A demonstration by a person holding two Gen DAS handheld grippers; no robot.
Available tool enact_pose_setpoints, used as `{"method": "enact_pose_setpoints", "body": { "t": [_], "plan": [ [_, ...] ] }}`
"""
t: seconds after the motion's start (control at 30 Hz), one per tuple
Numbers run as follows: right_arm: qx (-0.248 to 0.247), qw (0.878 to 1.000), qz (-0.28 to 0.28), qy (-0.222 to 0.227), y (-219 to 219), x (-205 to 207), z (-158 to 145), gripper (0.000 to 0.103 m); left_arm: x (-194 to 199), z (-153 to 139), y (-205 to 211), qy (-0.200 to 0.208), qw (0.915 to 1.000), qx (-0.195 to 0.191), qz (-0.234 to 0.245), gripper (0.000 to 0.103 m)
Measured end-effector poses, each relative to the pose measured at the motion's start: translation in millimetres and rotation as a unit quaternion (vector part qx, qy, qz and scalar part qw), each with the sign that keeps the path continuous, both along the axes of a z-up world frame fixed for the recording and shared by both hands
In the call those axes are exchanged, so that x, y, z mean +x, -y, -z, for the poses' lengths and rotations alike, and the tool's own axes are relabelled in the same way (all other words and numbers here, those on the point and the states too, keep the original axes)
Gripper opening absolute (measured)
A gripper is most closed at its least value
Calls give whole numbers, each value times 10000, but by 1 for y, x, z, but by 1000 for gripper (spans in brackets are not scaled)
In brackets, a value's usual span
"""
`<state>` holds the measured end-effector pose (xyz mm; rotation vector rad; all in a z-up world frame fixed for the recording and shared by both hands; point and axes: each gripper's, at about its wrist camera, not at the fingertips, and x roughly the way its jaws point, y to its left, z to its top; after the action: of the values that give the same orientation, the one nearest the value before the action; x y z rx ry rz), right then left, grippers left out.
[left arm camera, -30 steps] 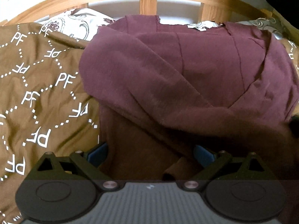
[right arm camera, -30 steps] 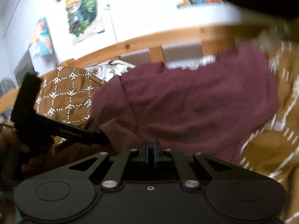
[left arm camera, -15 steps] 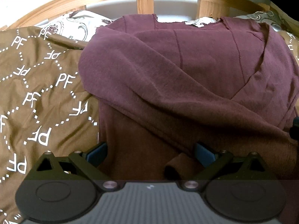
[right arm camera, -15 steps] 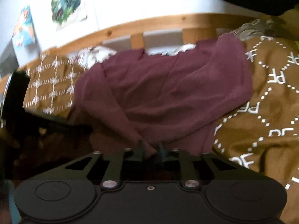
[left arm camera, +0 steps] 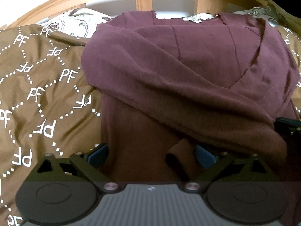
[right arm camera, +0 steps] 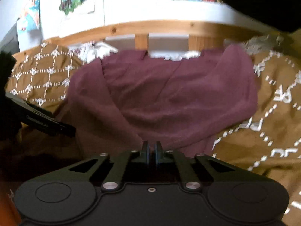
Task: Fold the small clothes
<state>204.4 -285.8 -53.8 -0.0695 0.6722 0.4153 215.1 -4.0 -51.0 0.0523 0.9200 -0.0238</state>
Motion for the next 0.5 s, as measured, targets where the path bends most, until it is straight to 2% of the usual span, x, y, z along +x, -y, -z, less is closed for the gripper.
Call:
{"method": "enact_pose_setpoints", "body": {
  "t": [0.1,0.13,0.2,0.23,0.27,0.33,0.47,0.5],
  "plan": [
    [-150,9998,32,133,-3,-4,1,12,-8,-3,-4,-42,10000,-74,32,101],
    [-181,9996,41,223,-4,-5,-1,16,-13,-5,-7,-61,9999,-106,41,101],
    [-224,9990,64,380,-5,-8,-6,29,-21,-6,-12,-111,9998,-153,37,102],
    [-243,9988,71,425,-6,-8,-8,39,-27,-7,-14,-138,9997,-187,45,102],
    [-252,9986,75,457,-5,-9,-9,44,-33,-8,-17,-149,9996,-223,73,102],
    [-252,9984,53,507,-6,-10,-12,47,-47,-12,-21,-107,9994,-264,172,102],
    [-269,9982,-38,532,-11,-17,-20,73,-77,-20,-24,-1,9986,-171,502,102],
    [-289,9981,-79,538,-13,-20,-24,75,-85,-21,-25,34,9980,-124,614,102]
  ]
}}
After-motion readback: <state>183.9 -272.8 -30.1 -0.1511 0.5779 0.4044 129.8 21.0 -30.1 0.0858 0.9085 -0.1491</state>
